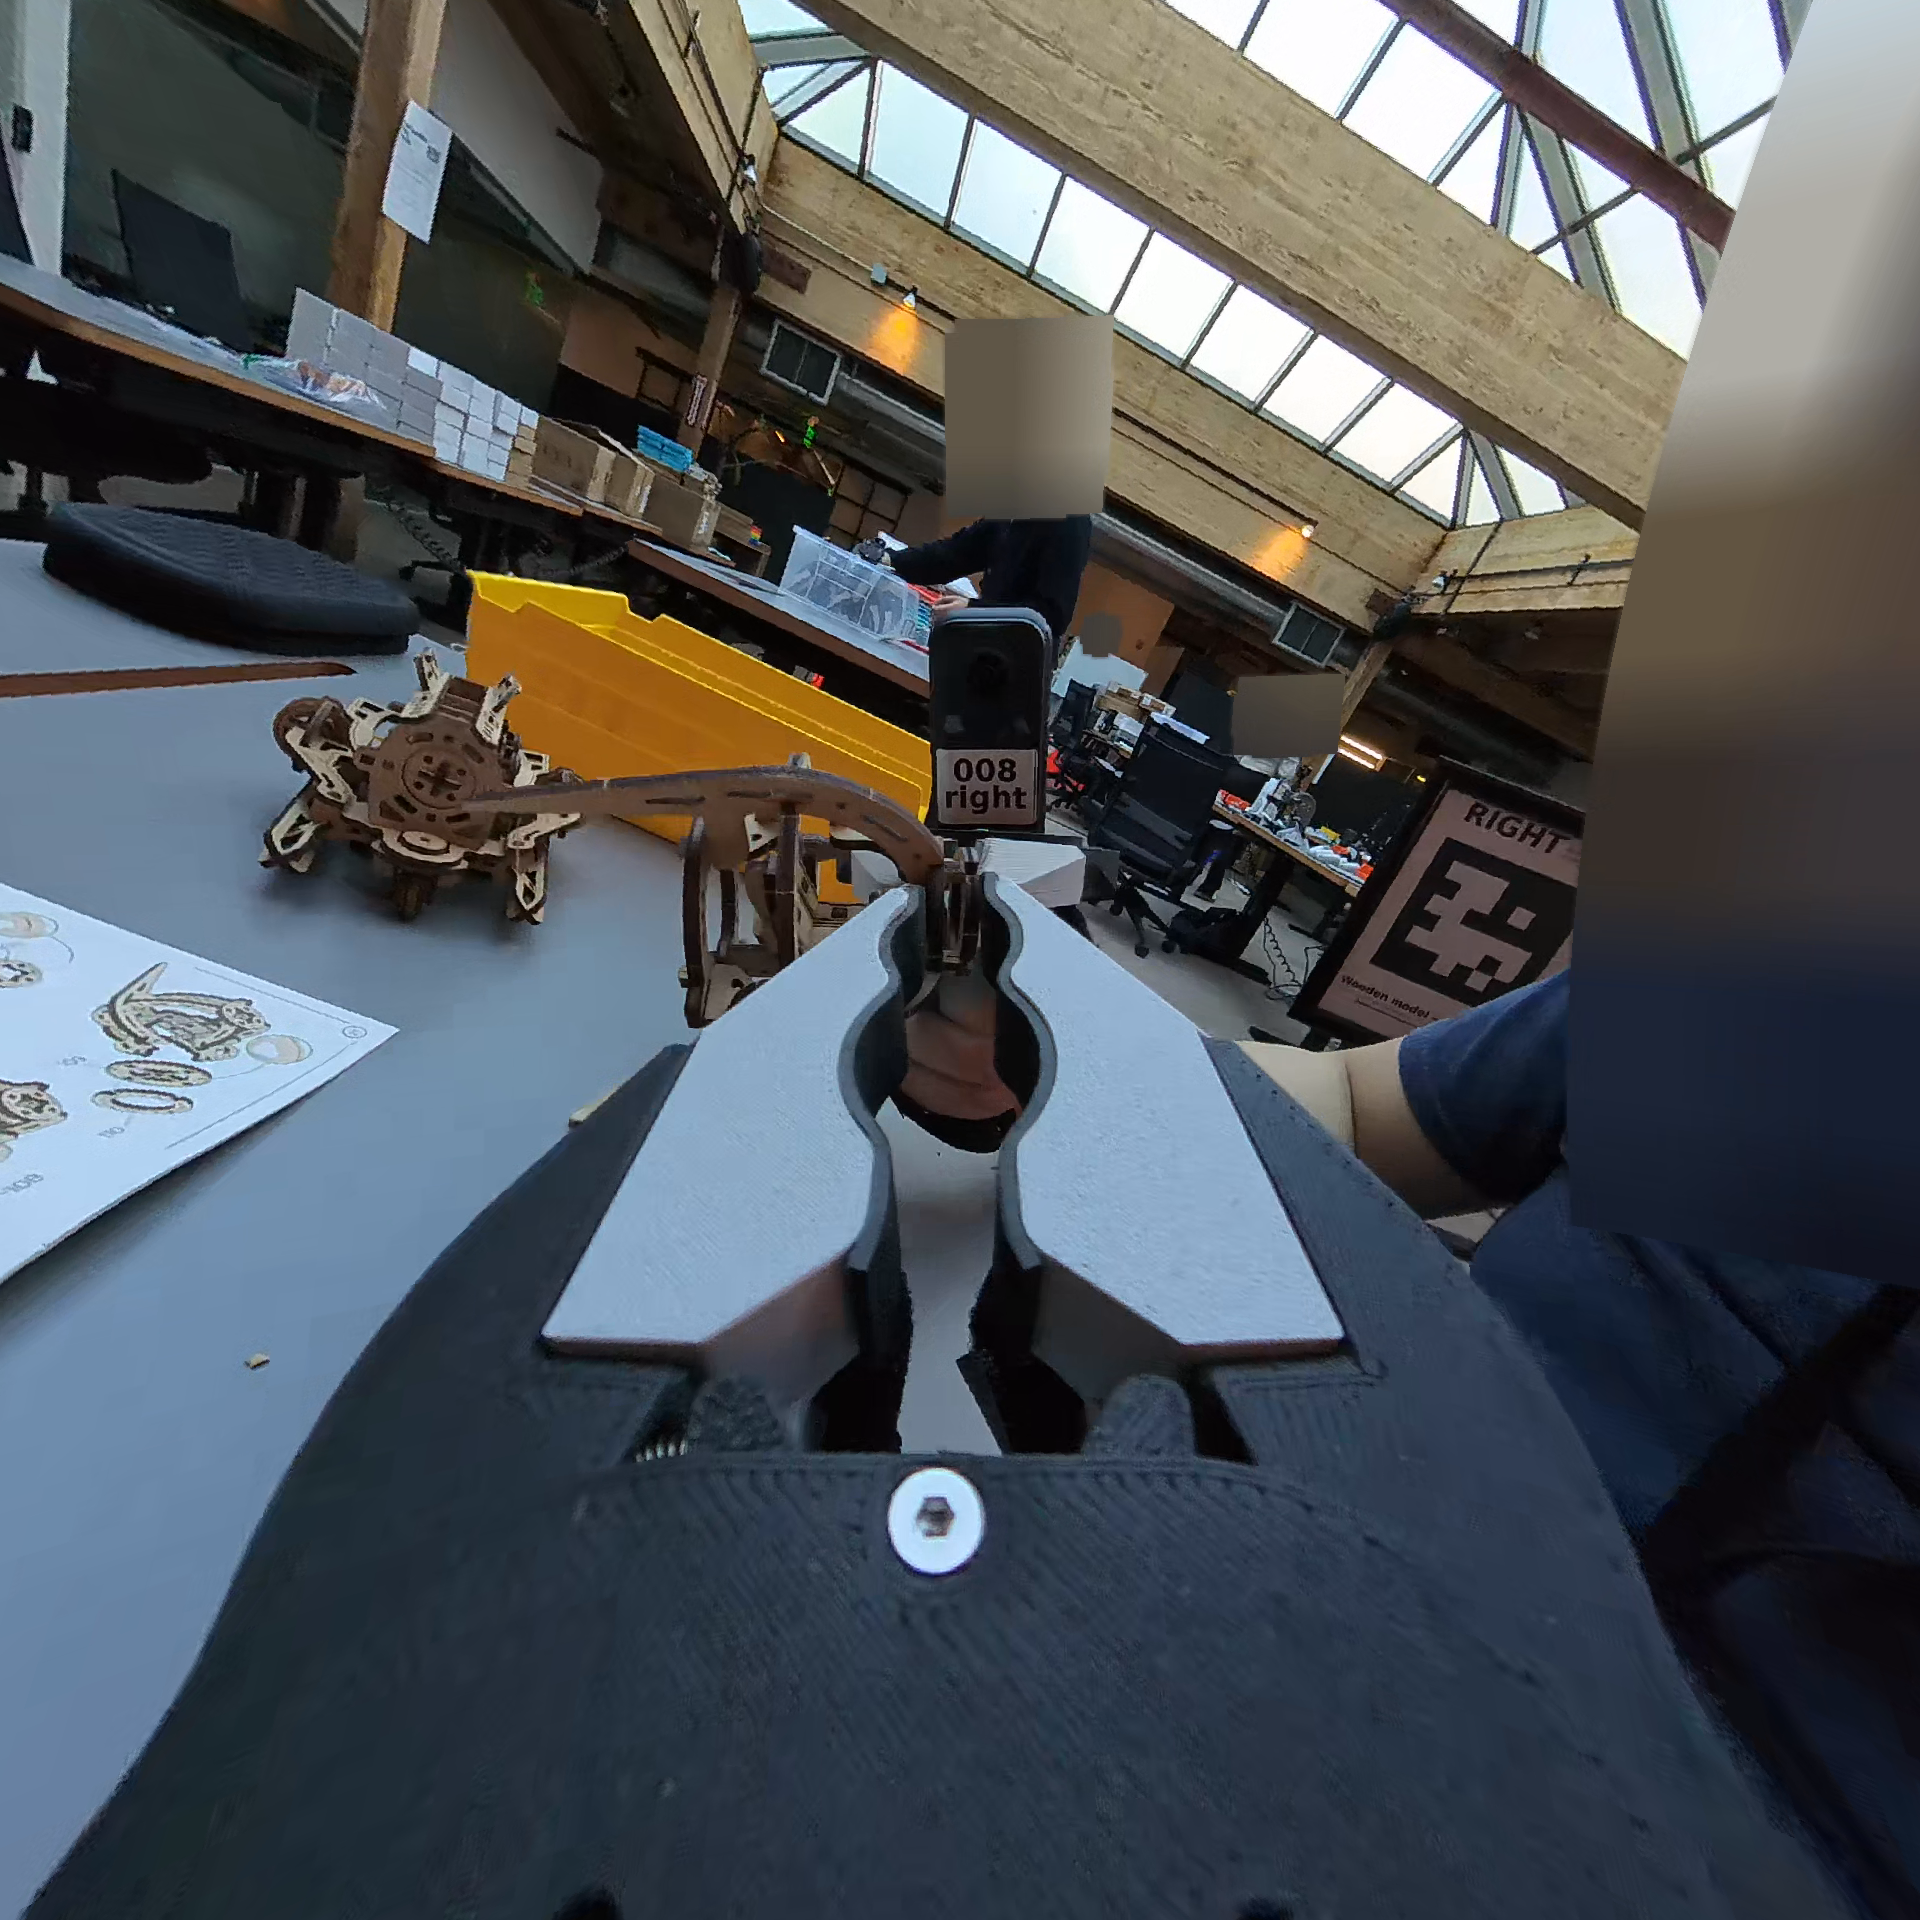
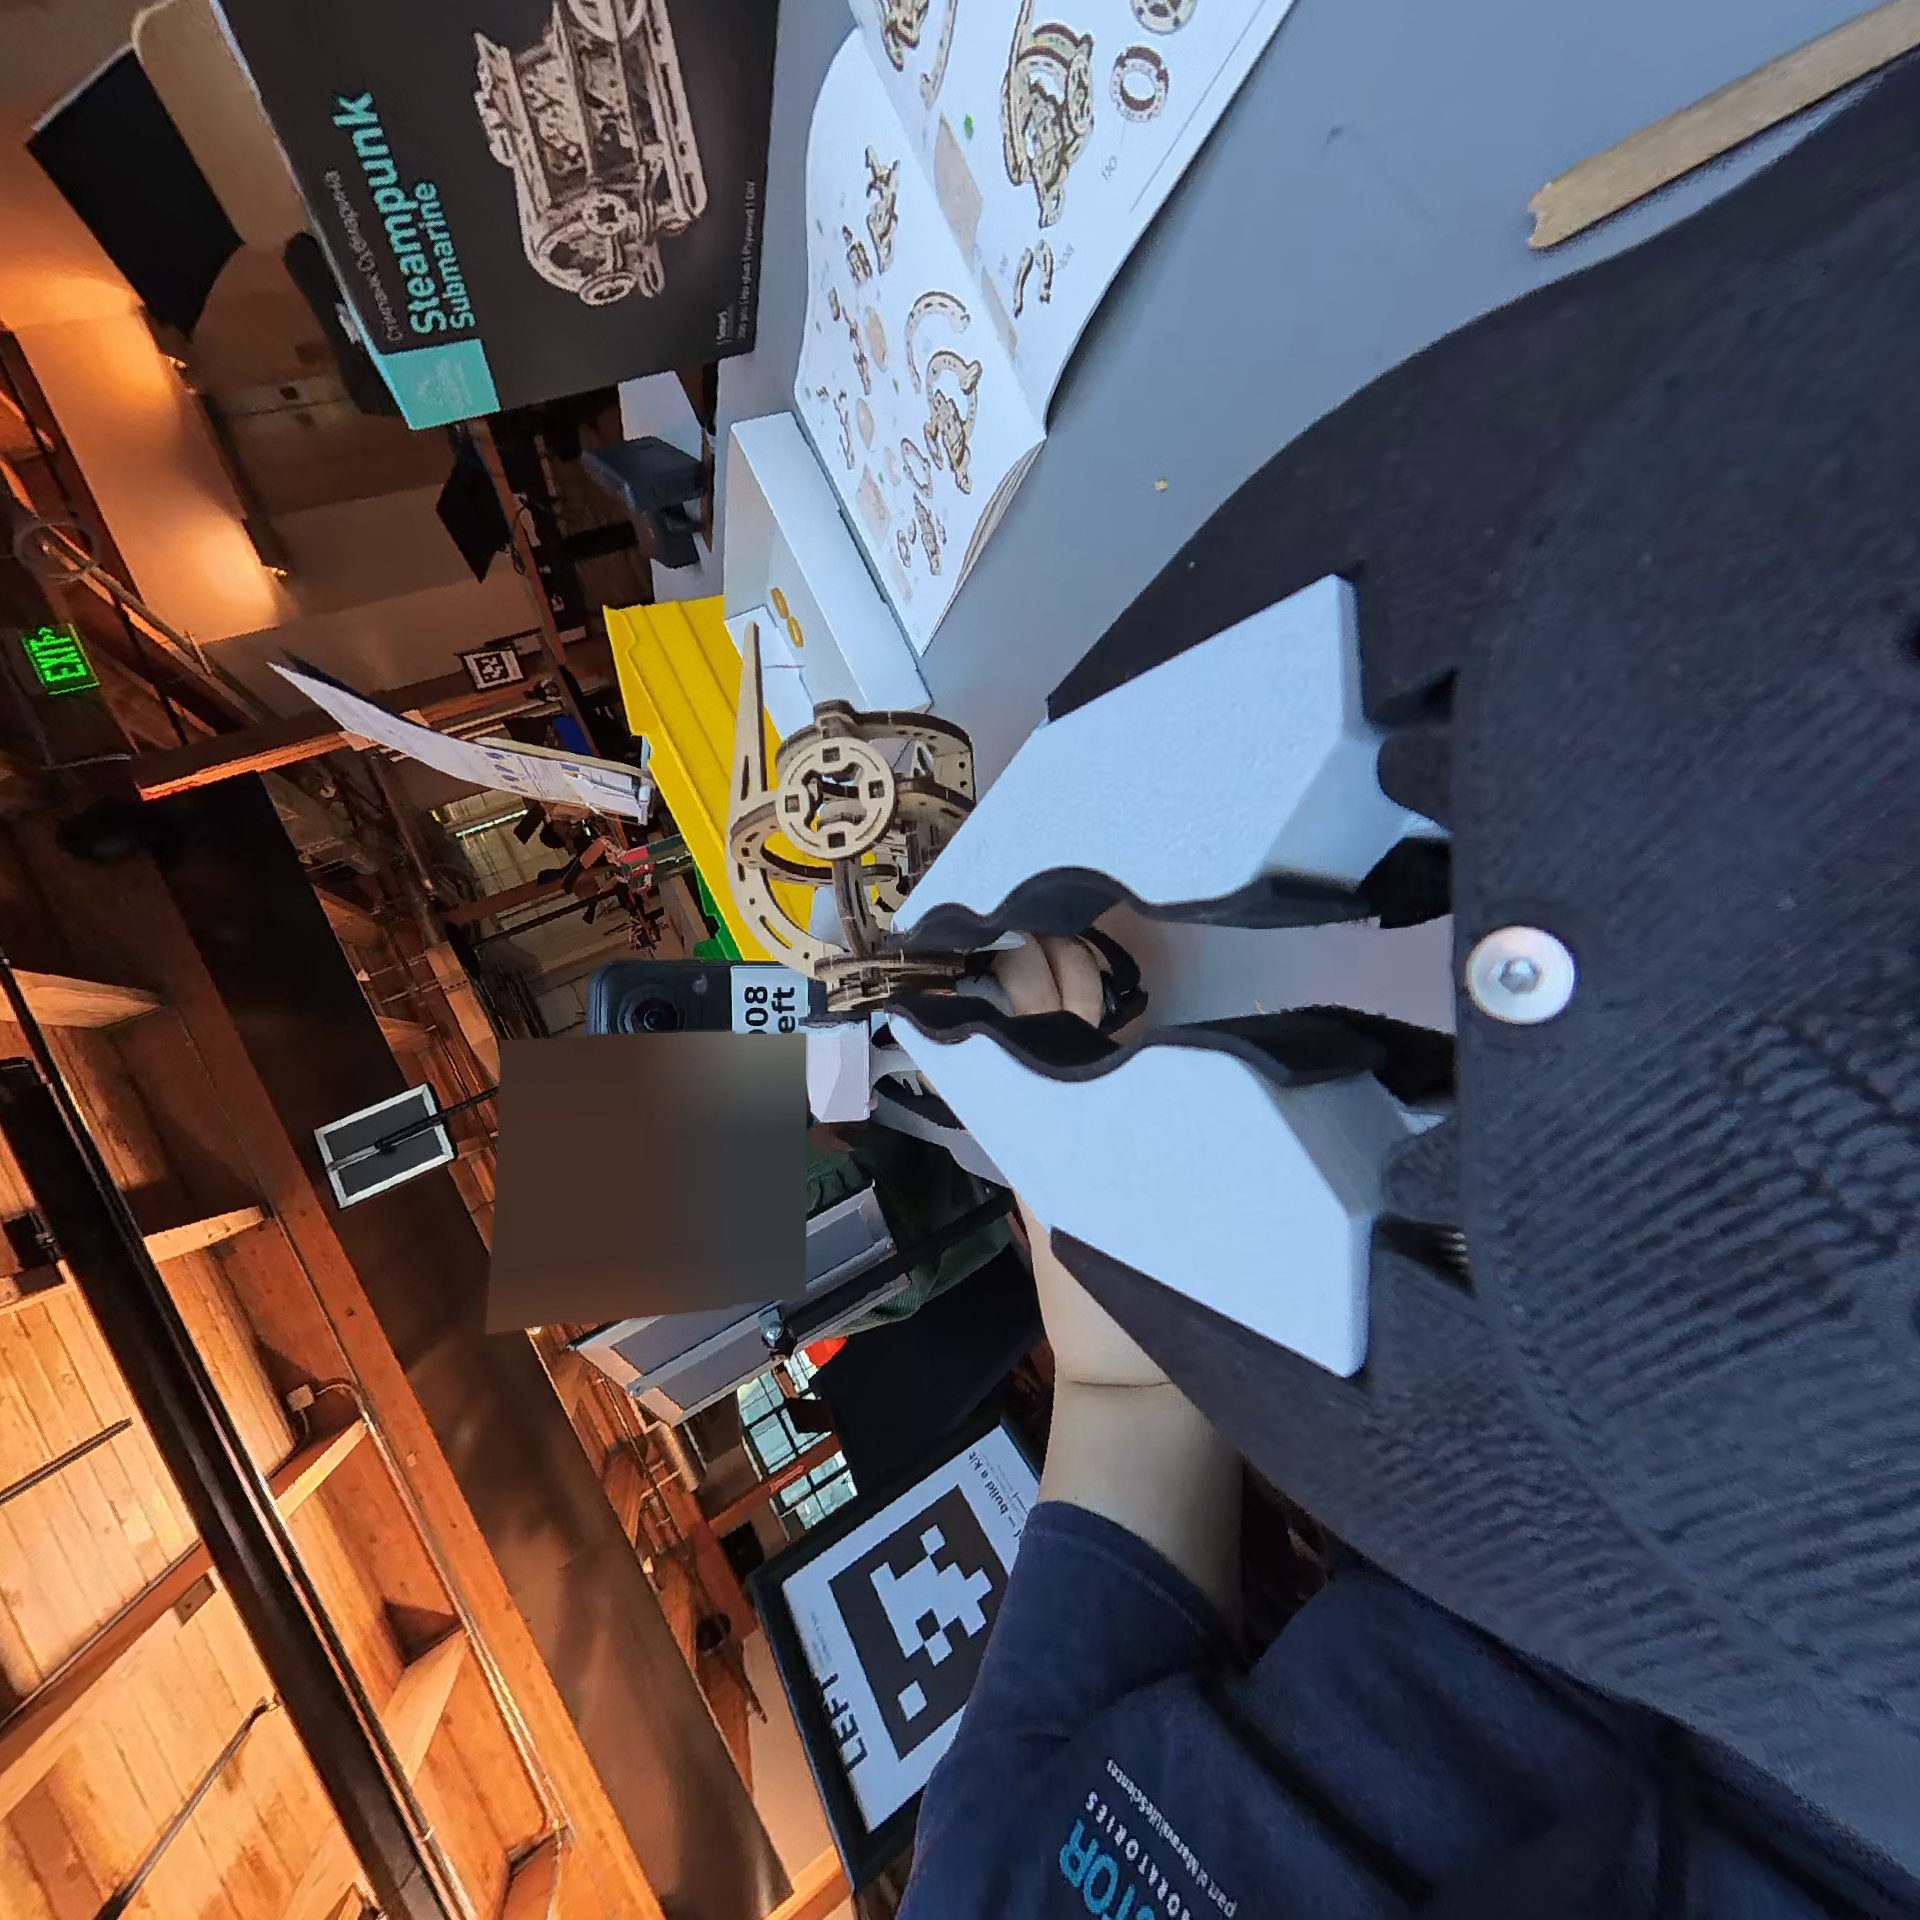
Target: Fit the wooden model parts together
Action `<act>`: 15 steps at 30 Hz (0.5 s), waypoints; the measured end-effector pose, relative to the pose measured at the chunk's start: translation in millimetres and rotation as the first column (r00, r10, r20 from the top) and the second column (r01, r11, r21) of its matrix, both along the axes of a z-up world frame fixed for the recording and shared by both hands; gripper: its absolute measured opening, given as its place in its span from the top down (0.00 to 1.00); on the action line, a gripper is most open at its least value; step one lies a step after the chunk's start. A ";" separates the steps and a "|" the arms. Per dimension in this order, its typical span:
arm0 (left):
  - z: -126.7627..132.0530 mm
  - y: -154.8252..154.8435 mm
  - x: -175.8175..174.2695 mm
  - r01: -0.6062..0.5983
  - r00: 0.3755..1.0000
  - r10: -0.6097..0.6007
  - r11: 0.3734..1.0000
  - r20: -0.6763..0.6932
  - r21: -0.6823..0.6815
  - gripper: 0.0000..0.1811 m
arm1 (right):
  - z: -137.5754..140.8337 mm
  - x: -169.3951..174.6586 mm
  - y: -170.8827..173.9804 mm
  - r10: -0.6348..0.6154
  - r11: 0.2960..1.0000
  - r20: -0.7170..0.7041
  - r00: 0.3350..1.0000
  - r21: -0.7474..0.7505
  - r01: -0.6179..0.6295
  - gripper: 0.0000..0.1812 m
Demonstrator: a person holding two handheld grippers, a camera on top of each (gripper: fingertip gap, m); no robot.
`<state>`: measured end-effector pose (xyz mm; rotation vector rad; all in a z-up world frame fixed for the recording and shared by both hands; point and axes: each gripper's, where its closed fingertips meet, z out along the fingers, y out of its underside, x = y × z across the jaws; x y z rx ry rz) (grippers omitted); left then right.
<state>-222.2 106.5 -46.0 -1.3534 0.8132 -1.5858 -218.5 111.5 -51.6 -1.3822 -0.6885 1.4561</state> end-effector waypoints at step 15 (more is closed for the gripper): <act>4.0 -5.3 1.7 0.058 0.998 -0.057 0.997 0.026 -0.042 0.97 | 6.6 1.6 -4.7 0.033 0.999 -0.048 0.998 0.011 -0.032 0.98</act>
